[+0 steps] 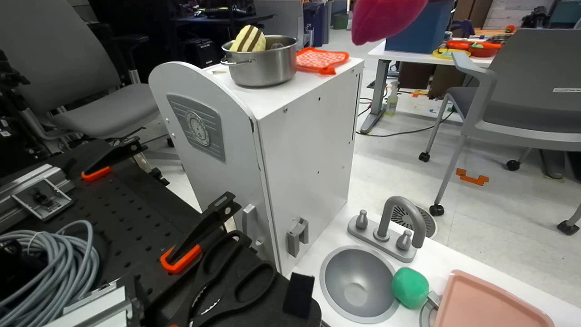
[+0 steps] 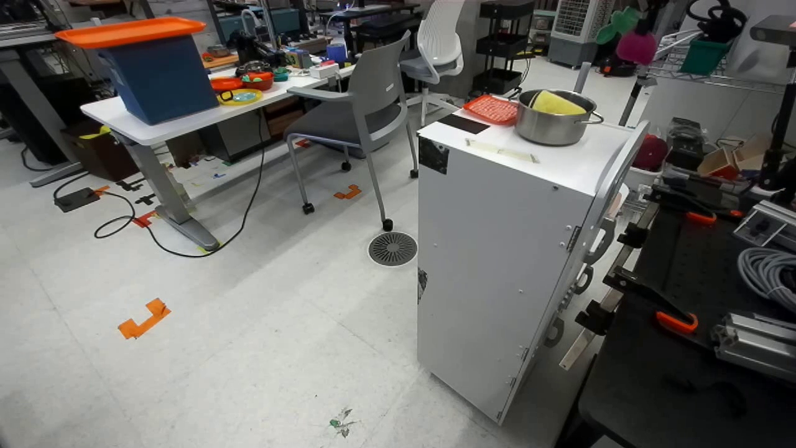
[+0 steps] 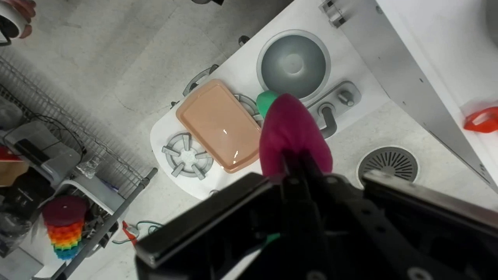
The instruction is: Remove the toy from the pot and put it in the sink
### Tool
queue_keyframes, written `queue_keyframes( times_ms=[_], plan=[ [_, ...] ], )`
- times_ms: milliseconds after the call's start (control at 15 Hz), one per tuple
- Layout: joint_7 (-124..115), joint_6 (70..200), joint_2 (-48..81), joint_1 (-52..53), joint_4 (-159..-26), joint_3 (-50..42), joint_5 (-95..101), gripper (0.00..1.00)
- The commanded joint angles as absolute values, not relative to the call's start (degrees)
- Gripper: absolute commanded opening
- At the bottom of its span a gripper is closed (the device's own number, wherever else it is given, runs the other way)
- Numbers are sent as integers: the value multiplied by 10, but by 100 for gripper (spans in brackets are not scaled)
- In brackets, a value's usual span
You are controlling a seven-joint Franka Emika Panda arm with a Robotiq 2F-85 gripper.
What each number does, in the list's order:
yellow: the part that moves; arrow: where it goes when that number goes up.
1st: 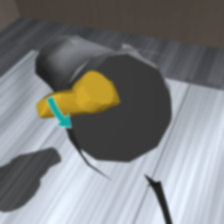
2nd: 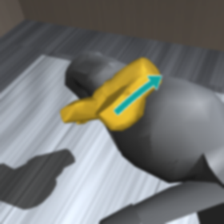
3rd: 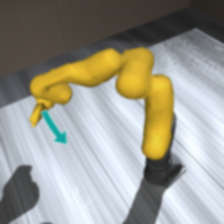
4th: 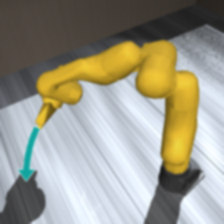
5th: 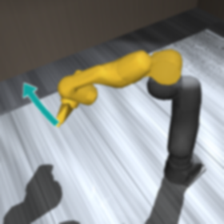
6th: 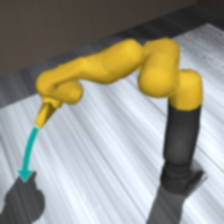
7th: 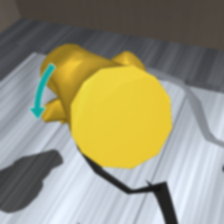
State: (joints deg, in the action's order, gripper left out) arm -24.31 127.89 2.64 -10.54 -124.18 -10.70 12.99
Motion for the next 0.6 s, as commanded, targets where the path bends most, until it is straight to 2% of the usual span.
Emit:
queue_keyframes(
  times_ms=[0,200,267,333,533],
  plan=[
    [-247,1290,36,-98,-1228,-104,110,1],
    [-245,1294,42,-93,-1222,-101,104,1],
    [-243,1294,43,-92,-1220,-101,100,9],
    [-241,1294,45,-92,-1219,-101,97,30],
    [-240,1290,48,-92,-1214,-102,90,52]
  ],
)
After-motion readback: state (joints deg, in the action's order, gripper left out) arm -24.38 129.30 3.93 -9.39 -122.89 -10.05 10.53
